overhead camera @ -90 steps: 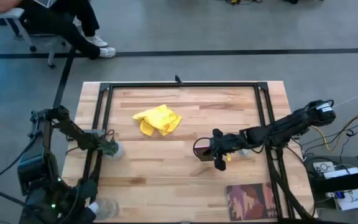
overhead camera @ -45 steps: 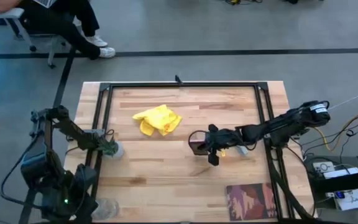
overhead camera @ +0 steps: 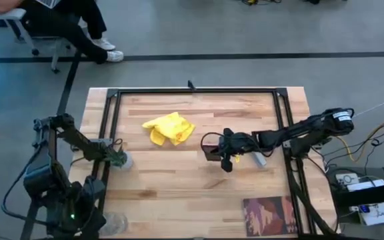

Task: Apply microfiber cloth
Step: Spray the front and back of the cellphone using the spray bottle

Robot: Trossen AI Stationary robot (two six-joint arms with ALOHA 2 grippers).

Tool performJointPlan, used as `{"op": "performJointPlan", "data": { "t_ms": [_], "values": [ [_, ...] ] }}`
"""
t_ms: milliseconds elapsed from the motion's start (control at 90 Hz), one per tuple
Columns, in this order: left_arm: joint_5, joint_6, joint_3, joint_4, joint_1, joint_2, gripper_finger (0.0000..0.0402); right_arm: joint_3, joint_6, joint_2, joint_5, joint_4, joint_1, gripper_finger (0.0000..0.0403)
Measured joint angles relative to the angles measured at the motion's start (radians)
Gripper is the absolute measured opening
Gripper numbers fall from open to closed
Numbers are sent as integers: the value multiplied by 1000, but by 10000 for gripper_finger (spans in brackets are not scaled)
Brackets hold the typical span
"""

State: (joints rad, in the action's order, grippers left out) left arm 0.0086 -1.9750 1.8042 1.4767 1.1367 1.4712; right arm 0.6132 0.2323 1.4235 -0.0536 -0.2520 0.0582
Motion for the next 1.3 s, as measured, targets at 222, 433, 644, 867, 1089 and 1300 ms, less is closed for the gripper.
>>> {"op": "performJointPlan", "data": {
  "t_ms": [222, 433, 644, 867, 1089, 1300],
  "values": [
    [0, 1, 0, -47, 0, 22, 250, 0, 3, 0, 1, 0, 0, 4],
    [51, 4, 0, -31, 0, 54, 309, 0, 3, 0, 1, -22, 0, 4],
    [57, 88, 0, -18, 0, 116, 310, 0, 3, 0, 9, -18, 0, 4],
    [72, 162, 0, 26, -1, 167, 310, 0, 3, 0, 10, -15, 0, 4],
    [82, 172, 0, 61, -2, 171, 307, 0, 4, 0, 10, -15, 0, 4],
    [98, 176, 0, 53, -3, 170, 233, 0, 16, 0, 32, -14, 1, 4]
  ]
}}
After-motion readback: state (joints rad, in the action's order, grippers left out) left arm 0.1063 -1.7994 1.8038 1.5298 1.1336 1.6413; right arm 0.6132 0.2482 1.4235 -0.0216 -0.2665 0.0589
